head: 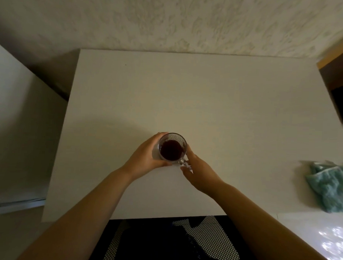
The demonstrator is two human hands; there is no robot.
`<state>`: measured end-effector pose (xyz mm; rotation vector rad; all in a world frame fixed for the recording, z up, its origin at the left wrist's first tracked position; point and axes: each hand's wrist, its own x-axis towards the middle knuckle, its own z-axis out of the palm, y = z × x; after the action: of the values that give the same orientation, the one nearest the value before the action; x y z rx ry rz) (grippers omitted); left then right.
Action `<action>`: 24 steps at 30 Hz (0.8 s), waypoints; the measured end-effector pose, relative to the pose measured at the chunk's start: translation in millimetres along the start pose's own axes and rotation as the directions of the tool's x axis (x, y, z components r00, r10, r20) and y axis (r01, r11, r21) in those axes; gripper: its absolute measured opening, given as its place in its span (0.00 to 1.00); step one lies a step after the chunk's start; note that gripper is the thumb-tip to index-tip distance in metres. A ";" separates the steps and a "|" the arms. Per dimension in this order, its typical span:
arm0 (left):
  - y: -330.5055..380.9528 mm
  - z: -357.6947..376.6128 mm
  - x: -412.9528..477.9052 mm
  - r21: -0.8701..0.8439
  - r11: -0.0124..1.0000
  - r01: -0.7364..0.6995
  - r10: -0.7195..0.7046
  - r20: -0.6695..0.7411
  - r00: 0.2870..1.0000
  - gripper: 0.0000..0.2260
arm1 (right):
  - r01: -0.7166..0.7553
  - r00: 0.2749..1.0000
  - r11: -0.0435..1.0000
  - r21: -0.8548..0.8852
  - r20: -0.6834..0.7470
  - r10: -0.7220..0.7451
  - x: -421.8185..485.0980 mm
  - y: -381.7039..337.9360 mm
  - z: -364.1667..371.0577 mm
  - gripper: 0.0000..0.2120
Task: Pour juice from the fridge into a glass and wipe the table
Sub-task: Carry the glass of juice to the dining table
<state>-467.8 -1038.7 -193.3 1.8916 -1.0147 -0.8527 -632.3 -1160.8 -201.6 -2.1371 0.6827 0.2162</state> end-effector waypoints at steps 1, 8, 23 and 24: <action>0.1 1.0 -1.2 -0.016 1.000 0.001 -0.001 -0.007 1.000 0.33 | 0.004 1.000 1.000 -0.004 0.004 -0.004 0.0 -0.3 -0.6 0.37; -5.8 5.5 -16.4 -0.077 0.997 0.013 -0.018 -0.068 0.998 0.36 | 0.056 0.998 0.998 -0.026 -0.032 -0.057 -9.7 -13.0 -9.2 0.36; 70.6 1.3 -117.9 -0.069 0.993 -0.098 0.061 -0.408 0.911 0.35 | 0.377 0.924 0.910 -0.171 0.005 -0.382 -69.9 -82.2 -45.7 0.32; 73.9 3.1 -129.9 -0.060 0.994 -0.096 0.060 -0.439 0.896 0.34 | 0.403 0.914 0.900 -0.168 0.017 -0.406 -76.0 -87.7 -43.2 0.32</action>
<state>-552.9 -952.0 -106.3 1.8466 -0.7577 -0.3836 -651.9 -1122.5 -85.6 -2.3910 0.2206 0.0264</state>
